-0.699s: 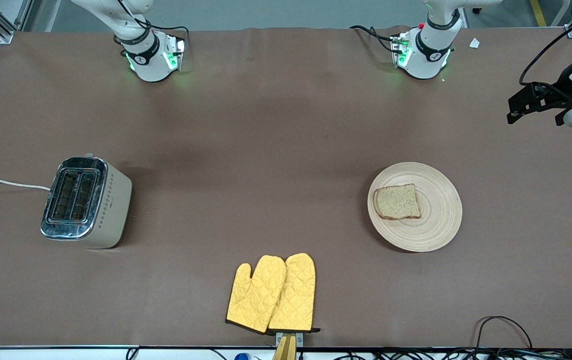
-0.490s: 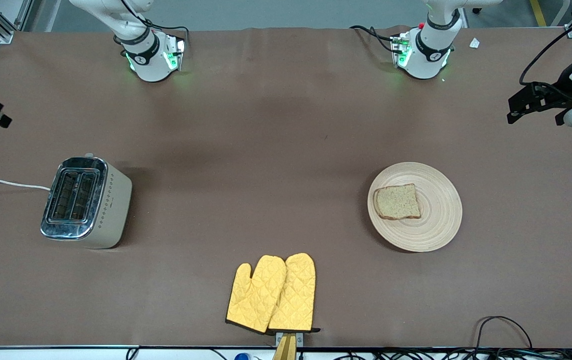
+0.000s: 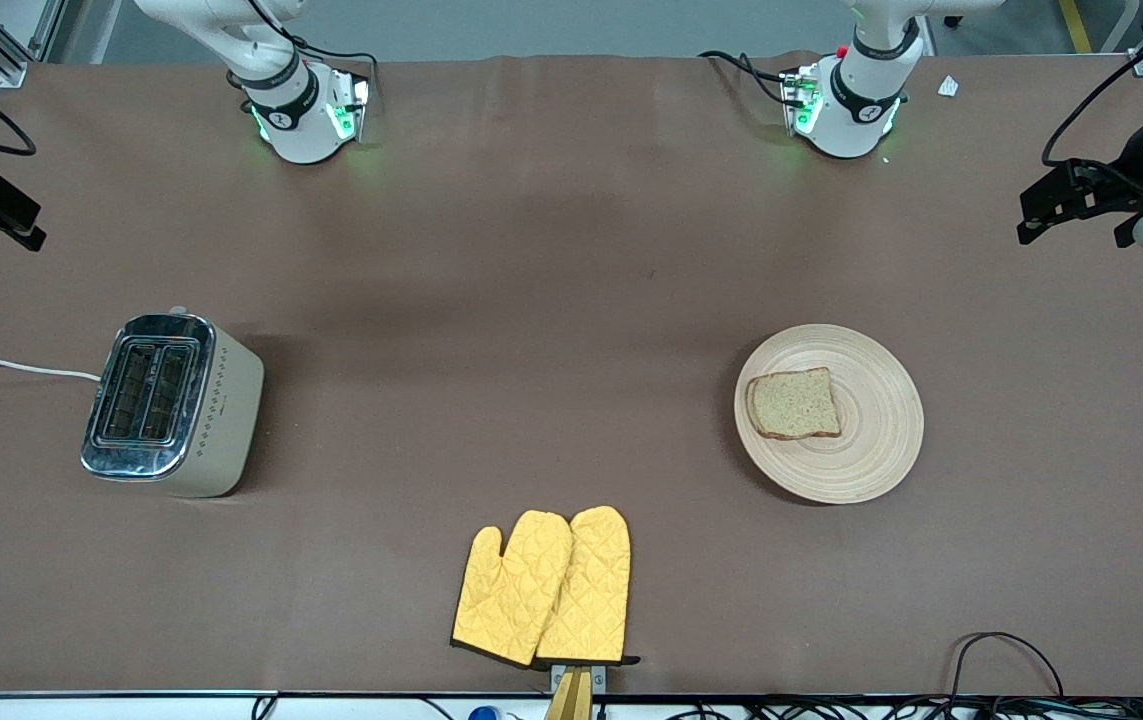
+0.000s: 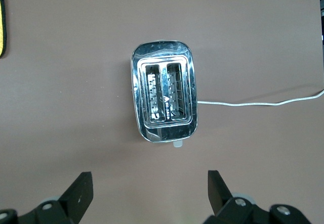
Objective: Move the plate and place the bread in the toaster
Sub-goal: 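Move the left gripper down toward the wooden plate rim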
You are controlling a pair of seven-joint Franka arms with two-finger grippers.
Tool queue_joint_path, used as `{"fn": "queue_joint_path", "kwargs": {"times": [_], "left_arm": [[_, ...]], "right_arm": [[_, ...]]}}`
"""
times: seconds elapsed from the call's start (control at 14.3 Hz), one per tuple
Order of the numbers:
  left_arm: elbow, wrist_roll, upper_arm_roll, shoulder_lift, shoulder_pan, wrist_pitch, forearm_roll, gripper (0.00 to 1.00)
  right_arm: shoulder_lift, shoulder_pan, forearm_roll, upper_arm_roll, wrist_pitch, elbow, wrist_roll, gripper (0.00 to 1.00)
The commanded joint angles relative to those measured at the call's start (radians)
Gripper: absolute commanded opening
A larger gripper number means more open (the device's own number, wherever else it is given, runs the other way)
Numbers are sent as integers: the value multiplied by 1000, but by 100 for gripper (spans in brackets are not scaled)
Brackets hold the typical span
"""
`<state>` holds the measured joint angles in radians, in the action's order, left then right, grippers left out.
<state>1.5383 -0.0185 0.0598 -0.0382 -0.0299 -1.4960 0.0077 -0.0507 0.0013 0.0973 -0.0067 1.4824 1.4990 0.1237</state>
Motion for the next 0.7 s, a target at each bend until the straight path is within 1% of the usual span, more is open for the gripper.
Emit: {"fn": "queue_joint_path", "kwargs": {"times": [0.0,0.14,0.28,0.35,0.42,0.49,0.63], "left_arm": [[-18,11,-2,15,1,16,5,100],[-12,11,-2,40,13,-27,3,100],[19,11,-2,58,50,-94,-8,100],[41,11,-2,60,63,-140,-30,100],[49,11,0,78,97,-182,-70,100],[48,14,0,108,106,-206,-112,100],[49,37,0,162,110,-245,-132,100]], "right_arm": [[-11,-24,-43,1,-1,4,-27,100],[-11,-29,-59,2,-1,3,-27,100],[-11,-29,-68,4,1,3,-26,100],[-11,-30,-73,2,-1,0,-24,100],[-12,-30,-76,2,-1,0,-26,100],[-11,-32,-76,2,-2,0,-26,100],[-11,-40,-77,2,-5,0,-27,100]]}}
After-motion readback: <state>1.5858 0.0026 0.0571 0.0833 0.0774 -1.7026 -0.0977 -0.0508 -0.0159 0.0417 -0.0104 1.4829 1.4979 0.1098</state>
